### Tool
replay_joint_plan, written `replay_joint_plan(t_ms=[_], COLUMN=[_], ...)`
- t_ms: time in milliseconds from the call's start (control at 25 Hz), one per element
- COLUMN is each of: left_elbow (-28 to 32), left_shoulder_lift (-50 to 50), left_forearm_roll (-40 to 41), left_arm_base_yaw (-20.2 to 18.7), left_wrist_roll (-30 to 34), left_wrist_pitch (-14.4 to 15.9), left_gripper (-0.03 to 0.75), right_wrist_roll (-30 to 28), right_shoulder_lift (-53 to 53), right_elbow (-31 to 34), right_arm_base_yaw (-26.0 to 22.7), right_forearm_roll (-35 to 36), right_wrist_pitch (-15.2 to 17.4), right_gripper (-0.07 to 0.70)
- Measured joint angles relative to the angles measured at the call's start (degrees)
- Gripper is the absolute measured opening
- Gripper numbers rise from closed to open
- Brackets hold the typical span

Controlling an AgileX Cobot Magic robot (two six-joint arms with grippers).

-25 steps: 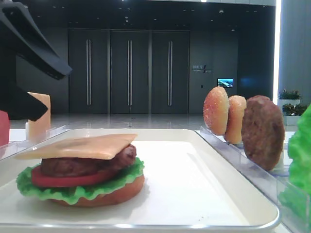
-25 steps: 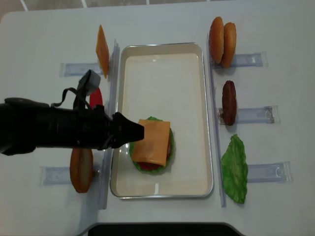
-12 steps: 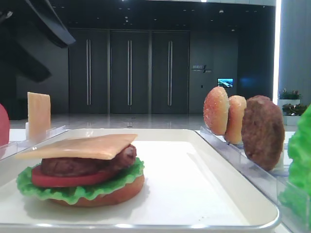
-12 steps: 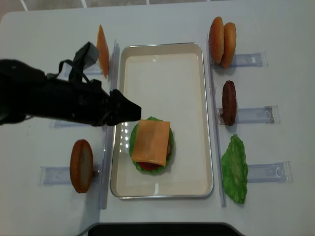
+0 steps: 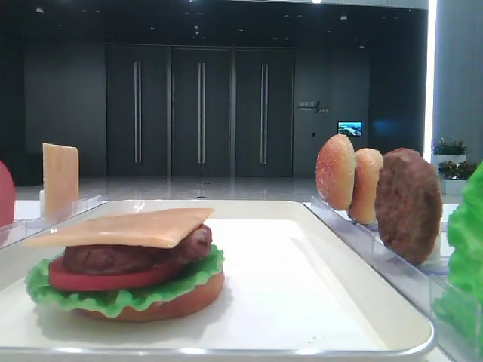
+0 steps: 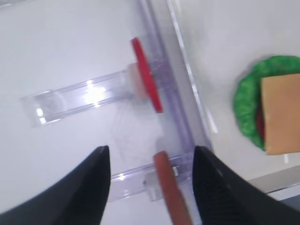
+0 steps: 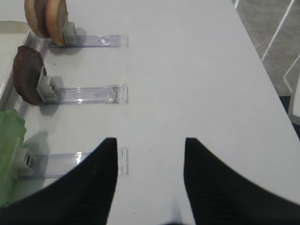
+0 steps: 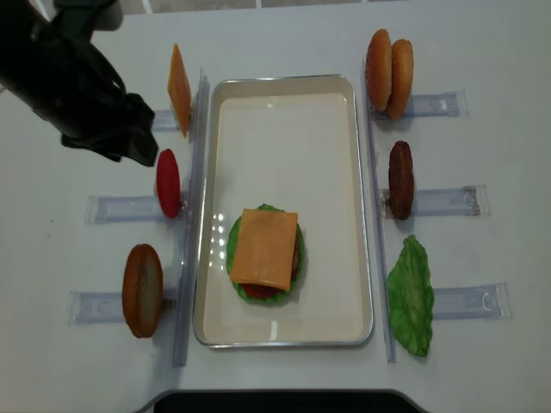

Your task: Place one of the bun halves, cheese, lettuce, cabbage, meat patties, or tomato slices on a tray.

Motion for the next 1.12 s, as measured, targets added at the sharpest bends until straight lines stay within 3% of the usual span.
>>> replay_joint_plan(t_ms=[160, 440, 800, 1120], left_elbow=[-3.36, -3.94, -3.94, -2.34], left_shoulder_lift=[-0.02, -0.14, -7.15, -27.55], left_forearm_roll=[8.13, 10.44, 9.89, 3.88], left_arm_base_yaw=[1.58, 10.82, 11.33, 11.33], left_wrist_roll=[-2.92, -3.27, -1.9, 0.16], left_wrist_pitch=[4.23, 4.83, 4.98, 5.96], left_gripper=[0.429, 0.428, 0.354, 0.346], right_wrist_roll=[0.0, 0.0, 0.0, 0.0], right_shoulder_lift=[0.0, 0.0, 0.0, 0.0], right_elbow=[0.0, 0.0, 0.0, 0.0], right_arm_base_yaw=[0.0, 0.0, 0.0, 0.0], right_forearm_roll=[0.0, 0.0, 0.0, 0.0], right_wrist_pitch=[0.0, 0.0, 0.0, 0.0], right_gripper=[0.319, 0.319, 0.319, 0.319])
